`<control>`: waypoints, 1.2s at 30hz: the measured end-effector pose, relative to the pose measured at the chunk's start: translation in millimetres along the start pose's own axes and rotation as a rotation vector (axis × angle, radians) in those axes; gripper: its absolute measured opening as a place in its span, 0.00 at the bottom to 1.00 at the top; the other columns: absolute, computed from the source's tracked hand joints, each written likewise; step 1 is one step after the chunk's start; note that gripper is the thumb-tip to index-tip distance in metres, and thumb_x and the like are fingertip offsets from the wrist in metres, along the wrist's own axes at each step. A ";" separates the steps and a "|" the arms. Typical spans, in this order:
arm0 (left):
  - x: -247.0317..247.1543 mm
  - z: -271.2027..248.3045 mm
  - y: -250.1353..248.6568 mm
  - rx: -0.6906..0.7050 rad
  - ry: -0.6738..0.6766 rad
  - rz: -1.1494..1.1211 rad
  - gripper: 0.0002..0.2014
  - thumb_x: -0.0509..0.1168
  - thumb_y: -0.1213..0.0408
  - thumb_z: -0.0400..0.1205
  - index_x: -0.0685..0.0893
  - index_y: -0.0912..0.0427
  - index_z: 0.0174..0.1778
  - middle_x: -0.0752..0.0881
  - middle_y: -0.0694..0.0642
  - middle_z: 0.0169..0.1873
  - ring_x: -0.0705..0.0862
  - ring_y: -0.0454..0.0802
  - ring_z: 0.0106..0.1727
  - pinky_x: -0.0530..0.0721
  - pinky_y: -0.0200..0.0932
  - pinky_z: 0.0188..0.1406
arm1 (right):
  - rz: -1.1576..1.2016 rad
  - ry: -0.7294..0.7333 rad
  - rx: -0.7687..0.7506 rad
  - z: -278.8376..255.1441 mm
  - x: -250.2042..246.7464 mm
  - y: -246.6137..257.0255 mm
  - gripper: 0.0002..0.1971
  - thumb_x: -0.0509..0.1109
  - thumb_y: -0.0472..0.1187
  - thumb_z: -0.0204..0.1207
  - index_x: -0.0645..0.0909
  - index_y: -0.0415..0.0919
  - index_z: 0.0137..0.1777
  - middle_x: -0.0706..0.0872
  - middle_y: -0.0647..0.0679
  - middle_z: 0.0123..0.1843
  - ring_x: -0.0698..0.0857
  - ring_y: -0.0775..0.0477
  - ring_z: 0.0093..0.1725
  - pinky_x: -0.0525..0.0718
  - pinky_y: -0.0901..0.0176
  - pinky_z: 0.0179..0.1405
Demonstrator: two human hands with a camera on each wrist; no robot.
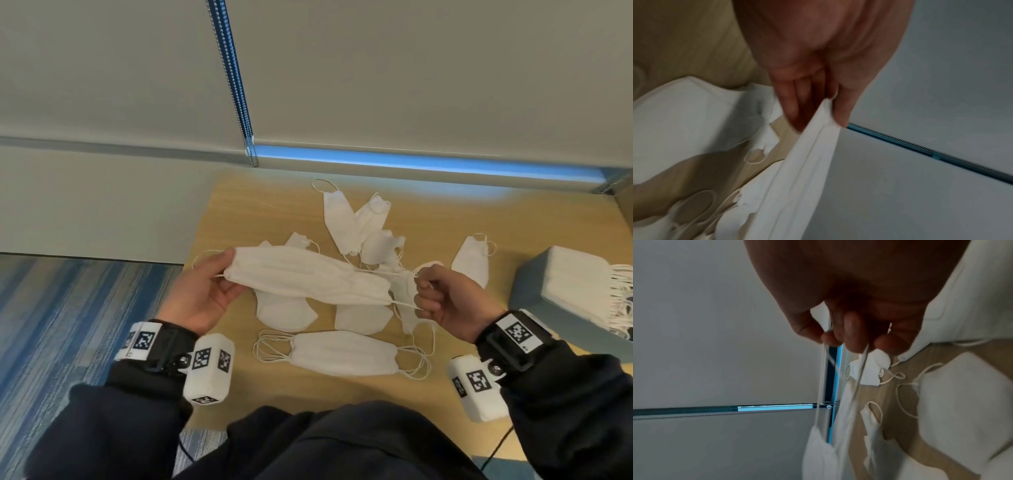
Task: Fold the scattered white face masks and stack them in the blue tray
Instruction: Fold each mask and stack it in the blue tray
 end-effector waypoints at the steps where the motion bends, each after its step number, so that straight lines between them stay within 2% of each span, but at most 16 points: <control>1: -0.9 0.0 -4.6 0.003 0.016 0.057 0.05 0.71 0.64 0.79 0.85 0.60 0.47 0.93 0.57 0.43 0.93 0.50 0.41 0.94 0.47 0.41 | -0.030 0.013 0.006 -1.8 -3.1 -0.2 0.15 0.62 0.34 0.81 0.70 0.43 0.32 0.52 0.47 0.33 0.57 0.49 0.25 0.63 0.55 0.30; 3: -2.9 0.4 -12.7 0.012 0.029 0.157 0.05 0.72 0.62 0.77 0.86 0.59 0.44 0.91 0.55 0.36 0.92 0.48 0.34 0.92 0.42 0.32 | -0.069 0.013 -0.001 -2.5 -12.1 -0.5 0.15 0.64 0.33 0.81 0.69 0.44 0.33 0.52 0.48 0.32 0.55 0.49 0.28 0.63 0.55 0.30; 4: -5.9 1.7 -17.6 0.004 0.033 0.157 0.04 0.71 0.61 0.78 0.86 0.57 0.42 0.90 0.53 0.33 0.91 0.47 0.33 0.91 0.42 0.33 | -0.072 0.004 -0.009 -2.3 -18.7 -0.3 0.16 0.65 0.32 0.80 0.68 0.45 0.33 0.52 0.48 0.32 0.54 0.48 0.29 0.63 0.55 0.30; 6: -13.2 3.7 -28.6 -0.023 0.108 0.045 0.11 0.68 0.59 0.83 0.84 0.54 0.35 0.85 0.50 0.30 0.89 0.47 0.37 0.90 0.47 0.46 | -0.054 -0.012 -0.007 -2.7 -34.3 0.0 0.16 0.69 0.32 0.77 0.69 0.46 0.32 0.55 0.50 0.29 0.56 0.50 0.28 0.63 0.56 0.28; 8: -21.9 3.7 -37.4 -0.057 0.169 -0.084 0.18 0.64 0.57 0.84 0.79 0.51 0.26 0.83 0.49 0.27 0.87 0.49 0.42 0.83 0.52 0.59 | -0.050 -0.016 0.020 -5.4 -49.1 -1.9 0.12 0.69 0.29 0.76 0.74 0.43 0.35 0.65 0.50 0.26 0.63 0.52 0.24 0.67 0.58 0.24; 10: -27.7 1.6 -39.7 -0.093 0.222 -0.123 0.18 0.67 0.55 0.80 0.74 0.49 0.23 0.78 0.47 0.24 0.83 0.48 0.38 0.81 0.50 0.58 | -0.063 -0.050 0.056 -6.5 -62.1 -8.3 0.10 0.66 0.23 0.78 0.80 0.38 0.42 0.74 0.47 0.28 0.70 0.51 0.23 0.71 0.61 0.21; 13: -32.9 -3.3 -23.0 -0.219 0.375 0.118 0.16 0.81 0.54 0.72 0.80 0.53 0.32 0.69 0.46 0.21 0.74 0.45 0.26 0.88 0.48 0.43 | -0.175 -0.155 0.098 -3.8 -75.5 -23.6 0.11 0.67 0.22 0.79 0.83 0.38 0.46 0.77 0.43 0.30 0.74 0.49 0.22 0.70 0.63 0.20; 15: -40.1 -5.2 -0.2 -0.281 0.343 0.451 0.18 0.87 0.60 0.65 0.86 0.62 0.40 0.70 0.50 0.22 0.77 0.48 0.25 0.92 0.51 0.38 | -0.275 -0.203 0.130 -3.6 -80.8 -35.6 0.09 0.68 0.24 0.79 0.84 0.38 0.47 0.77 0.41 0.29 0.76 0.48 0.21 0.69 0.64 0.21; 17: -45.4 -7.3 23.3 -0.326 0.267 0.665 0.10 0.82 0.68 0.71 0.88 0.63 0.42 0.72 0.53 0.24 0.80 0.50 0.26 0.94 0.55 0.41 | -0.380 -0.197 0.181 -5.3 -80.5 -48.1 0.08 0.68 0.25 0.80 0.84 0.36 0.49 0.78 0.40 0.28 0.78 0.46 0.22 0.72 0.63 0.21; 20: -48.2 -3.0 43.5 -0.381 0.212 0.777 0.03 0.72 0.73 0.81 0.84 0.66 0.47 0.79 0.59 0.28 0.86 0.54 0.32 0.93 0.59 0.46 | -0.523 -0.140 0.241 -11.1 -72.8 -63.0 0.08 0.68 0.26 0.78 0.84 0.35 0.54 0.82 0.39 0.29 0.83 0.45 0.25 0.77 0.61 0.24; 23: -44.4 2.5 49.1 -0.377 0.231 0.887 0.05 0.73 0.72 0.81 0.85 0.67 0.50 0.86 0.63 0.35 0.91 0.58 0.43 0.93 0.57 0.45 | -0.579 -0.100 0.255 -16.3 -66.0 -72.2 0.10 0.70 0.26 0.77 0.84 0.33 0.56 0.83 0.39 0.30 0.87 0.43 0.30 0.83 0.57 0.26; 25: -39.1 4.1 51.5 -0.346 0.250 0.967 0.07 0.74 0.72 0.80 0.85 0.68 0.50 0.88 0.63 0.38 0.90 0.57 0.44 0.93 0.56 0.45 | -0.607 -0.089 0.228 -18.6 -62.9 -76.2 0.10 0.71 0.26 0.77 0.85 0.32 0.57 0.84 0.38 0.31 0.89 0.42 0.33 0.87 0.53 0.29; 29: -29.5 4.0 52.8 -0.307 0.294 1.151 0.12 0.77 0.70 0.78 0.84 0.69 0.55 0.93 0.64 0.45 0.94 0.58 0.47 0.93 0.54 0.44 | -0.668 -0.069 0.135 -19.3 -56.1 -73.7 0.10 0.74 0.29 0.76 0.88 0.37 0.56 0.90 0.36 0.39 0.92 0.41 0.42 0.91 0.44 0.45; 31: -25.0 4.4 47.9 -0.230 0.329 1.363 0.13 0.78 0.60 0.78 0.85 0.59 0.54 0.93 0.58 0.46 0.93 0.55 0.47 0.92 0.51 0.41 | -0.770 -0.062 0.051 -16.1 -53.4 -66.5 0.09 0.77 0.36 0.76 0.90 0.45 0.55 0.93 0.43 0.46 0.92 0.44 0.48 0.90 0.46 0.51; 34: -10.6 2.7 36.4 0.236 0.375 2.113 0.21 0.69 0.35 0.77 0.83 0.44 0.58 0.89 0.43 0.52 0.88 0.46 0.49 0.86 0.47 0.46 | -1.093 -0.068 -0.167 -14.7 -40.4 -53.7 0.13 0.81 0.49 0.73 0.89 0.52 0.57 0.91 0.56 0.52 0.89 0.56 0.52 0.88 0.57 0.55; 36: 4.7 -2.5 41.2 0.492 0.511 2.201 0.25 0.64 0.31 0.77 0.78 0.40 0.65 0.86 0.40 0.59 0.85 0.44 0.53 0.84 0.46 0.47 | -1.227 0.005 -0.262 -15.7 -18.4 -50.5 0.21 0.81 0.54 0.71 0.86 0.51 0.63 0.89 0.57 0.57 0.87 0.58 0.55 0.83 0.67 0.53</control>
Point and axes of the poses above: each hand's wrist, its own z-axis towards the middle knuckle, its own x-axis out of the palm, y = z × x, the point moved 1 cm from there along z, towards the middle knuckle
